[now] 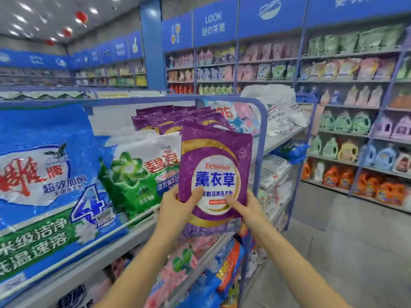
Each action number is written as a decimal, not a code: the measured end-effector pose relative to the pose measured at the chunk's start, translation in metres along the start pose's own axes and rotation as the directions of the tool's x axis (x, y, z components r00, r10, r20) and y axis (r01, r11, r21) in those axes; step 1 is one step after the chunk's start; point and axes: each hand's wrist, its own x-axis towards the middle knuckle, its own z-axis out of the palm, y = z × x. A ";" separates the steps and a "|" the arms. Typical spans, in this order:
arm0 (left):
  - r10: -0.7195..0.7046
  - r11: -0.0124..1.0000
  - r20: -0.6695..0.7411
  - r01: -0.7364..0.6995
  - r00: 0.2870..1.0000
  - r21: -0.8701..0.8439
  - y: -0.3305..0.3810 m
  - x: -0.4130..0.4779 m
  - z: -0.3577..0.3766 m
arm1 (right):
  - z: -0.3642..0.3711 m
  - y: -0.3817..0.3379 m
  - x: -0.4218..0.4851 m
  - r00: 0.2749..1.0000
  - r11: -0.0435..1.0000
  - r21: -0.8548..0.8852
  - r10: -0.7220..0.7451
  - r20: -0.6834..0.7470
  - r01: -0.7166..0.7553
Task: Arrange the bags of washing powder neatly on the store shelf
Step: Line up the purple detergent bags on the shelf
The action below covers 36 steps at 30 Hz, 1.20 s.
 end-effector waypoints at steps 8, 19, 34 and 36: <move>0.010 0.999 -0.206 -0.019 0.978 -0.040 -0.013 0.108 0.068 | -0.051 -0.027 0.124 0.974 0.973 -0.137 -0.165 0.157 0.187; 0.121 0.976 -0.627 0.025 0.769 0.218 -0.049 0.154 0.121 | -0.062 -0.016 0.257 0.851 0.928 -0.192 -0.191 0.489 0.319; 0.251 0.879 -0.599 0.080 0.760 0.470 -0.056 0.180 0.089 | -0.021 0.000 0.283 0.735 0.930 -0.020 -0.276 0.619 0.366; 0.225 0.880 -0.568 0.086 0.792 0.468 -0.054 0.181 0.086 | -0.021 0.001 0.280 0.731 0.932 0.004 -0.288 0.618 0.363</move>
